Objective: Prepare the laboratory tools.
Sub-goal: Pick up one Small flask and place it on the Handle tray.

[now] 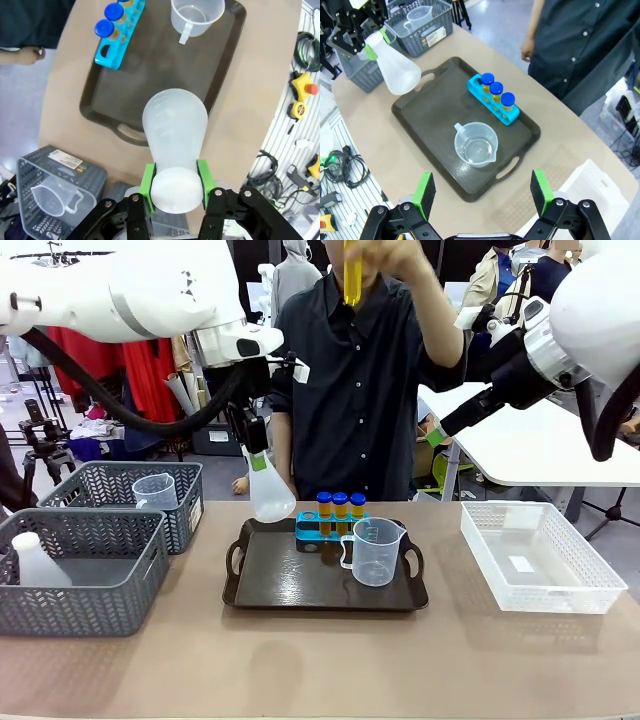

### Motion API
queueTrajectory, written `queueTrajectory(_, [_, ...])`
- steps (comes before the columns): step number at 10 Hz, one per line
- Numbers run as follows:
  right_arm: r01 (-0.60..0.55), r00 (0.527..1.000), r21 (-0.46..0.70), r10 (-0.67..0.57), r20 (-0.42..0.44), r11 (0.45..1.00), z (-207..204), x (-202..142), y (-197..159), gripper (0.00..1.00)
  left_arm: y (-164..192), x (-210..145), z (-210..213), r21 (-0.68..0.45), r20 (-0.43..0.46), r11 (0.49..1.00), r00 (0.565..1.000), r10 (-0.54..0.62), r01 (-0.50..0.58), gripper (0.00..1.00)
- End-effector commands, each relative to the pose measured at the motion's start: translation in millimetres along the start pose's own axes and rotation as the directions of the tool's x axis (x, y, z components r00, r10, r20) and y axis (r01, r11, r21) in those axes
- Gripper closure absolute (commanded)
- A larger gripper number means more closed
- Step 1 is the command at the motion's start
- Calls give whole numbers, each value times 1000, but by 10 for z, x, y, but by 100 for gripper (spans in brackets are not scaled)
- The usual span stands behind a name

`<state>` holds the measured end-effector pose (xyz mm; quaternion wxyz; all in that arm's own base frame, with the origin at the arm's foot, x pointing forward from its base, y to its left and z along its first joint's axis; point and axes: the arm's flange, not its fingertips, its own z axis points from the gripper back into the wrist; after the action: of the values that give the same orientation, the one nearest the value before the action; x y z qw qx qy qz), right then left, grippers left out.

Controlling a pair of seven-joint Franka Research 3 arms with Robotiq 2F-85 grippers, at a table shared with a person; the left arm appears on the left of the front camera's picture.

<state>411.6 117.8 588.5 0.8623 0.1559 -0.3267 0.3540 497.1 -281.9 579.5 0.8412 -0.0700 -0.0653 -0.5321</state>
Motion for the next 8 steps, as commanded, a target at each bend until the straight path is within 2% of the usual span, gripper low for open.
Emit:
queueTrajectory(1, [7, 1000, 12, -7, 10, 1000, -2, 14, 7, 0, -1, -58, -130, -1, 13, 1000, 1000, -23, 23, 100])
queueTrajectory(8, [7, 1000, 12, -7, 10, 1000, -2, 14, 7, 0, 154, -107, -467, -37, -15, 999, 1000, 5, -5, 100])
